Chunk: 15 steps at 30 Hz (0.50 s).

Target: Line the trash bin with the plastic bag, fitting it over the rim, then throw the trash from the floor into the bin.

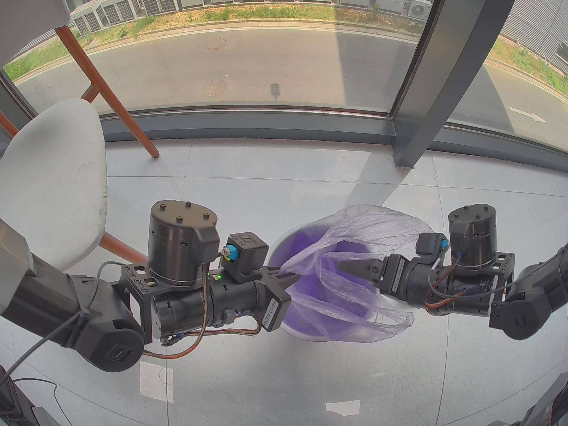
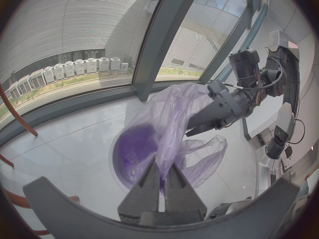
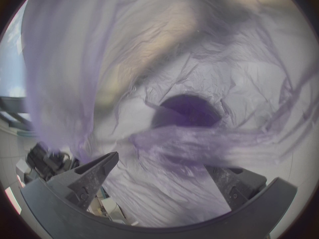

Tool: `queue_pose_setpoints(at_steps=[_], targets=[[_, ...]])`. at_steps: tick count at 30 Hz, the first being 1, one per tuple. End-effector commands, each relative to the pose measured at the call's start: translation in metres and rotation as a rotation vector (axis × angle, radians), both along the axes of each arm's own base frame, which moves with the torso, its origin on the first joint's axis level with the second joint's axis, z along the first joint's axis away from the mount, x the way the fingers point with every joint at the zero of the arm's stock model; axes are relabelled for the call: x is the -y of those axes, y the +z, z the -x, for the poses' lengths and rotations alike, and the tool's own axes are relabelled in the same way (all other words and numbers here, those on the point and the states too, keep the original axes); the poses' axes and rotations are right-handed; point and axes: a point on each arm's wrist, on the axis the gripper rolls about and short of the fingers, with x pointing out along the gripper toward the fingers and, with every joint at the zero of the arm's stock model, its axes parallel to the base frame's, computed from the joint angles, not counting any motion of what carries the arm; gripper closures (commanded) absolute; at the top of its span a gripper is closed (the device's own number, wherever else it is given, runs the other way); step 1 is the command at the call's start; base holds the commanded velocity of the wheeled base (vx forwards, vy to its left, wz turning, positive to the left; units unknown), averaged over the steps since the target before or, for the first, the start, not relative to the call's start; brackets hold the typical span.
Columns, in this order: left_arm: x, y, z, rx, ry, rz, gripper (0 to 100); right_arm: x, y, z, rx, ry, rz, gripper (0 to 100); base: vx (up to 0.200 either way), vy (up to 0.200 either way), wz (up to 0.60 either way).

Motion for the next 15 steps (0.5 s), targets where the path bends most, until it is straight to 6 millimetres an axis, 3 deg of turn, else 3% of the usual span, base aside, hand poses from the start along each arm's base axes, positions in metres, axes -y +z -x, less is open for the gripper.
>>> queue_pose_setpoints(at_steps=[1,5,15], targets=[[0.0,-0.002,0.001,-0.005,-0.002,-0.004,100,-0.017,-0.001,-0.02,-0.02,-0.059,-0.044,0,0.0,0.0,0.0],[0.0,-0.002,0.001,-0.004,-0.003,-0.005,100,-0.028,-0.004,-0.035,-0.017,-0.104,-0.055,0,0.0,0.0,0.0],[0.004,-0.006,-0.002,-0.012,-0.006,-0.012,100,-0.046,-0.002,-0.03,-0.142,-0.127,-0.066,0,0.0,0.0,0.0]])
